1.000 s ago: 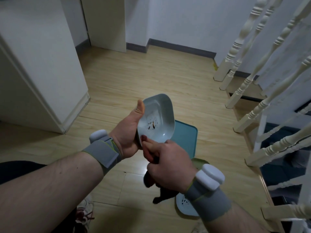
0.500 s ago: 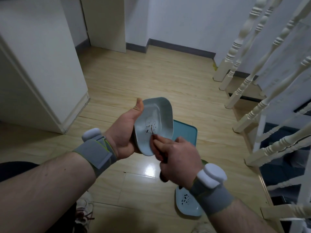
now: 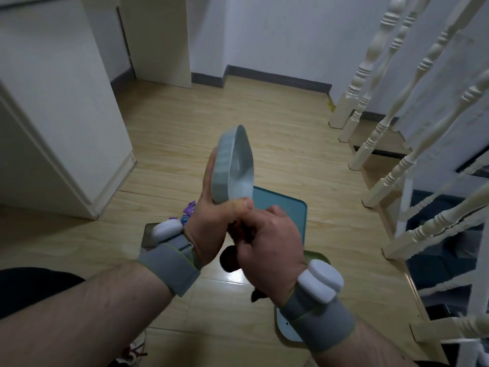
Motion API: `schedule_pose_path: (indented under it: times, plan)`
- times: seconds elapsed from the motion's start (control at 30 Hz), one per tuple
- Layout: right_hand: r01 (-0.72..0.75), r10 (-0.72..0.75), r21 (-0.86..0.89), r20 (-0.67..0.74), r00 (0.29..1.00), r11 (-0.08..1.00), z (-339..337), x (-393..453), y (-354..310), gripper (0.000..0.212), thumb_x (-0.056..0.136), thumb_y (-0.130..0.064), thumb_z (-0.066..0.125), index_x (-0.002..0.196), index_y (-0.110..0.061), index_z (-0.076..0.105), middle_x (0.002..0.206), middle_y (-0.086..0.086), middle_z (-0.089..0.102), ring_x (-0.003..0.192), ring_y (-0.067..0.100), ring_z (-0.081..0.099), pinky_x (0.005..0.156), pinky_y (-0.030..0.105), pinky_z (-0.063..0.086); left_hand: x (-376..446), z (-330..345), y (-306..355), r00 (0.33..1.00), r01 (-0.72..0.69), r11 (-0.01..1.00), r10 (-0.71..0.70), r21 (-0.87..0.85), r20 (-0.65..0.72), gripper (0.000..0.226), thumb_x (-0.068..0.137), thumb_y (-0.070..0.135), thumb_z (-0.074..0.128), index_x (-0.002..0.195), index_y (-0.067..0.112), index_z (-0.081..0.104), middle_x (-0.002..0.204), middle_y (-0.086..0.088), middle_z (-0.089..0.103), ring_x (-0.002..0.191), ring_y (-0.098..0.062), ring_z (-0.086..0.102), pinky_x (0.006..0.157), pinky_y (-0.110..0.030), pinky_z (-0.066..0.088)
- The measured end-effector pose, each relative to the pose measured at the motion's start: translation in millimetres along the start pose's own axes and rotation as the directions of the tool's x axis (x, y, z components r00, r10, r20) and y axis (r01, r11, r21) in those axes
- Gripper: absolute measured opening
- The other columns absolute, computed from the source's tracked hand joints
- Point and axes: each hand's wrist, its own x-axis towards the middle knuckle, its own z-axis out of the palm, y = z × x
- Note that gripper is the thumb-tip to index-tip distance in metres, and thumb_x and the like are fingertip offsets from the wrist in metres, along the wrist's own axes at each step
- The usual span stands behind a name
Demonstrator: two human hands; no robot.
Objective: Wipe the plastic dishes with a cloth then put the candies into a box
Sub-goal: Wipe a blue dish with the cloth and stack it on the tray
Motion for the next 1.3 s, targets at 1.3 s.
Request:
schedule_pose_path:
  times: [1.3]
  plan:
    - [0.071, -0.014, -0.180, 0.303, 0.953, 0.981, 13, -23, 36, 0.040, 0.059, -0.033, 0.071, 0.099, -0.036, 0.070, 0.113, -0.025, 0.067, 0.064, 0.017, 0.048, 0.054, 0.026, 0.045, 3, -12, 10, 0.931, 0.341, 0.896, -0.363, -0.284, -0.029, 0.040, 0.062, 0.023, 0.048, 0.091, 0.013, 0.073, 0.093, -0.013, 0.065, 0.085, -0.032, 0.059, 0.087, -0.044, 0.045]
